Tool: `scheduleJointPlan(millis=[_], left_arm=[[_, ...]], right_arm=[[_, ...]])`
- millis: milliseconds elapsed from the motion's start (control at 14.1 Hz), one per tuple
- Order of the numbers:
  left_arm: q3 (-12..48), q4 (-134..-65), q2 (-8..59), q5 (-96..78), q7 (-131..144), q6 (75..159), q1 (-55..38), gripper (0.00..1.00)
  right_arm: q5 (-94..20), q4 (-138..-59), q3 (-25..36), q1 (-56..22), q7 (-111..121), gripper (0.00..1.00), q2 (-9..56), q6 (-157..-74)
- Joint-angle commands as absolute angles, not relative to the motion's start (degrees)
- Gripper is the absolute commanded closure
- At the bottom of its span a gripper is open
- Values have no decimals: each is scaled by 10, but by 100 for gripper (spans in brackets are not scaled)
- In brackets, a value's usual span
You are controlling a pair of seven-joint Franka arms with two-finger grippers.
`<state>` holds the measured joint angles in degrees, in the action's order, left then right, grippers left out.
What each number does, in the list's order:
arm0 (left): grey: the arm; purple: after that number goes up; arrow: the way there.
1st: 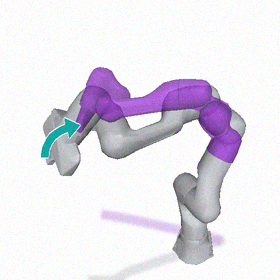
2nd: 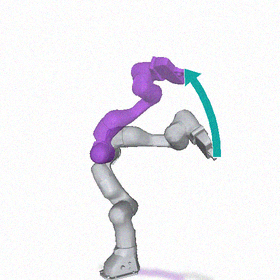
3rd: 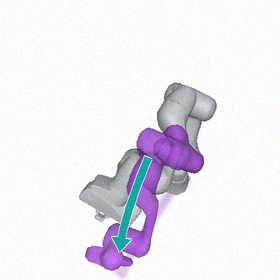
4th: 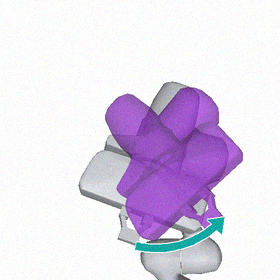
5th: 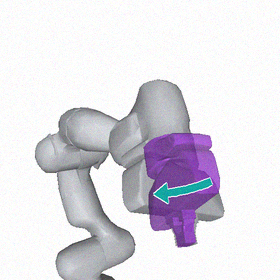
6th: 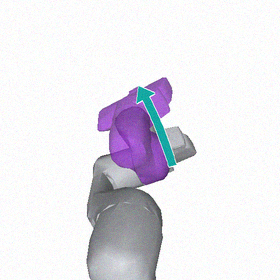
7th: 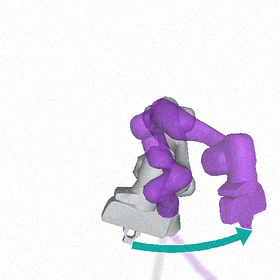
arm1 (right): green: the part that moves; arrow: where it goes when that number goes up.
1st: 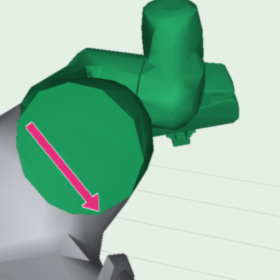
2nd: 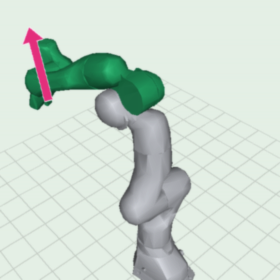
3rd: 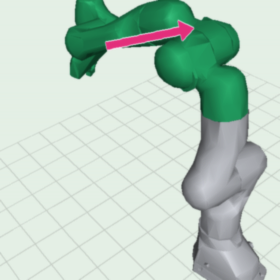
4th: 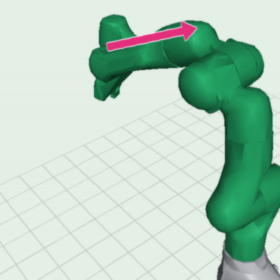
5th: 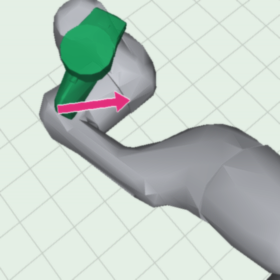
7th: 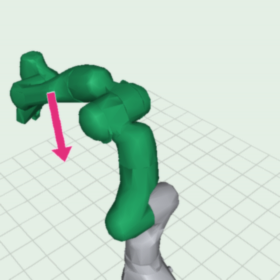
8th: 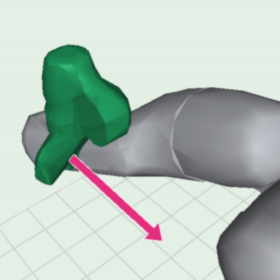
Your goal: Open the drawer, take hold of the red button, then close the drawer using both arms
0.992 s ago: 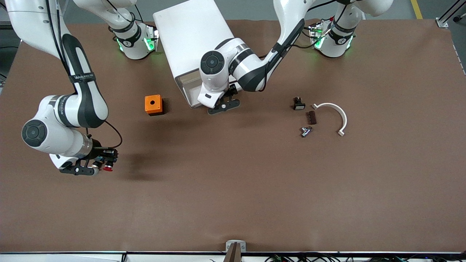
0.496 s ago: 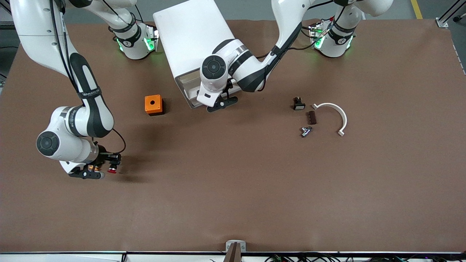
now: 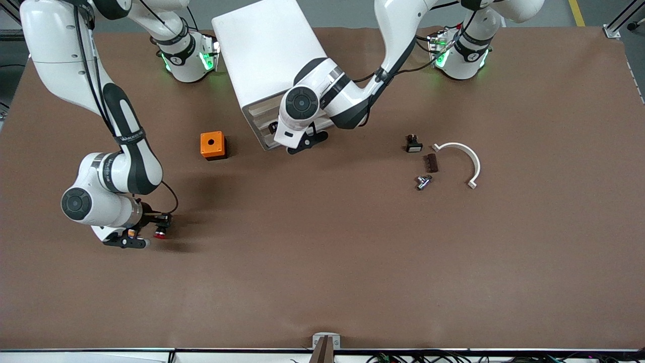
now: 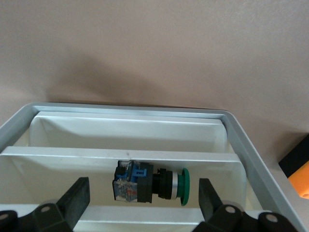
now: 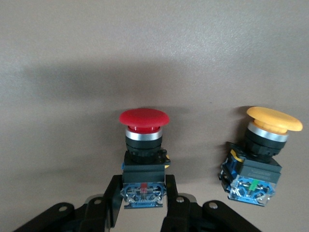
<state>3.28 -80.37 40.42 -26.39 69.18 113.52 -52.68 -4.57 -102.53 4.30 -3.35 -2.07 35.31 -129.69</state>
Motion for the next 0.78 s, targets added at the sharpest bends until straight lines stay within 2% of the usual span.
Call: scheduleJointPlan(millis=[0, 71, 213, 567, 709], left_arm=[[35, -816, 399, -276, 687, 1136, -521, 1], [34, -815, 397, -276, 687, 1136, -519, 1], [29, -812, 392, -265, 685, 1137, -519, 1], [11, -788, 332, -181, 684, 1133, -446, 1], [10, -788, 289, -157, 615, 1081, -407, 1]], right_arm=[[-48, -1006, 32, -22, -14, 32, 363, -1293], [-48, -1002, 32, -18, -14, 14, 362, -1293], [-48, -989, 31, -8, -11, 0, 360, -1292], [-48, -974, 31, 8, 54, 0, 328, -1287], [-48, -976, 31, 7, 54, 0, 290, -1265]])
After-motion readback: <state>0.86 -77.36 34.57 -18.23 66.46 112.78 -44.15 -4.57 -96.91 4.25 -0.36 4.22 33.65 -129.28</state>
